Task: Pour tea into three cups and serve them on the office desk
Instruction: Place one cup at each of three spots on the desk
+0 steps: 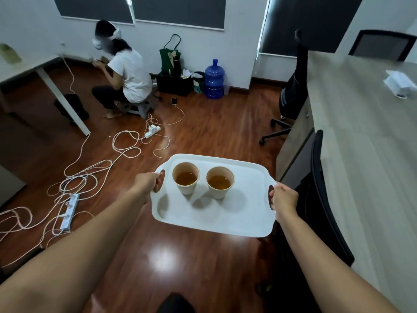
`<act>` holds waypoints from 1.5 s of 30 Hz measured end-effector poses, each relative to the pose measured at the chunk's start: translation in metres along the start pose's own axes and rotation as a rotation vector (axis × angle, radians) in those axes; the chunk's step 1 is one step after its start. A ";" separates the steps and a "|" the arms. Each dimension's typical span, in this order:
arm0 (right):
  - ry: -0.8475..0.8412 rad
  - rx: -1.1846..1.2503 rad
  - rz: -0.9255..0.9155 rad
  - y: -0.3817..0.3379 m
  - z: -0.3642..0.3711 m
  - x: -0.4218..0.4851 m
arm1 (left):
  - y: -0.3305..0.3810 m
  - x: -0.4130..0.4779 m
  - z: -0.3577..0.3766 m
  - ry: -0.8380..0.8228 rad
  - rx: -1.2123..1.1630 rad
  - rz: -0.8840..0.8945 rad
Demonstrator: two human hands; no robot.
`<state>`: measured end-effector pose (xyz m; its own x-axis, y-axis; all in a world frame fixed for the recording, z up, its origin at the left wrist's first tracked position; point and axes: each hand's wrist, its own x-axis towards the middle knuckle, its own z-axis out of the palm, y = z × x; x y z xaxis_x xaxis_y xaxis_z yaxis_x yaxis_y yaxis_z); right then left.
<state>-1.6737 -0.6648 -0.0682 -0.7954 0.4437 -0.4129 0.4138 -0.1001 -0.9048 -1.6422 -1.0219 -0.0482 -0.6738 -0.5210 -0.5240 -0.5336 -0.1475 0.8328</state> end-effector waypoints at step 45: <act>0.656 0.048 0.041 -0.249 0.061 0.557 | 0.370 0.398 0.610 -0.568 0.380 0.110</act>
<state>-2.2463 -0.4471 -0.0790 -0.3379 0.8880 -0.3118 0.4059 -0.1614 -0.8996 -2.4200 -0.7708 -0.0579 -0.8421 0.0206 -0.5389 -0.5190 0.2402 0.8203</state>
